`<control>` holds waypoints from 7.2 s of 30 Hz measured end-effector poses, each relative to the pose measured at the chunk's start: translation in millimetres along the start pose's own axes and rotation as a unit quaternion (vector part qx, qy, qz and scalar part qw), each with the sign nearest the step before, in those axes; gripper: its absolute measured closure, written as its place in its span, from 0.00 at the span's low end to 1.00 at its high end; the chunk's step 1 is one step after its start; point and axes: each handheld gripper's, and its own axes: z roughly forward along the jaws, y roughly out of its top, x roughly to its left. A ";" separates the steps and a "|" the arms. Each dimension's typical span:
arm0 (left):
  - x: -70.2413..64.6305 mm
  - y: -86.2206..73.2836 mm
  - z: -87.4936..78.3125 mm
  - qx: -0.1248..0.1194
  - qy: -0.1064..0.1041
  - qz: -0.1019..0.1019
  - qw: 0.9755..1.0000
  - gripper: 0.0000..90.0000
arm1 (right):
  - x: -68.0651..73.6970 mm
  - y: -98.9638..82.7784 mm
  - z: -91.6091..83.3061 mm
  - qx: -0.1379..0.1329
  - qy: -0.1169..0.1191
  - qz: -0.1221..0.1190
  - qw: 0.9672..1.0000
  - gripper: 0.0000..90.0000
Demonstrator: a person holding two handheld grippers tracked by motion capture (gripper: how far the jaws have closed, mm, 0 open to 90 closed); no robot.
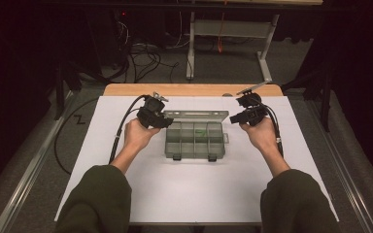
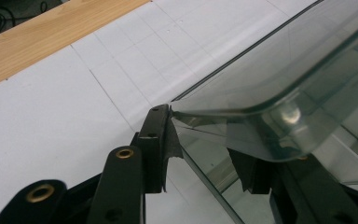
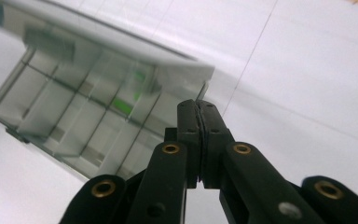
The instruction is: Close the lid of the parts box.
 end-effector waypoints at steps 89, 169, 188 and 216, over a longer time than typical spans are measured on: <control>-4.2 -43.2 -46.8 -0.008 -0.056 -0.058 0.997 0.80 | 23.3 -45.4 27.9 0.008 0.063 -0.046 0.997 0.99; -1.5 -43.2 -94.9 -0.129 -0.051 -0.047 0.989 0.35 | 1.5 -106.2 -17.9 -0.171 0.026 -0.044 0.984 0.43; 8.0 -45.1 -119.1 -0.169 -0.051 -0.051 0.983 0.31 | -6.3 -127.6 -32.9 -0.213 0.023 -0.037 0.976 0.39; 20.3 -54.5 -144.0 -0.202 -0.051 -0.065 0.976 0.28 | -18.0 -158.6 -51.3 -0.260 0.017 -0.026 0.965 0.38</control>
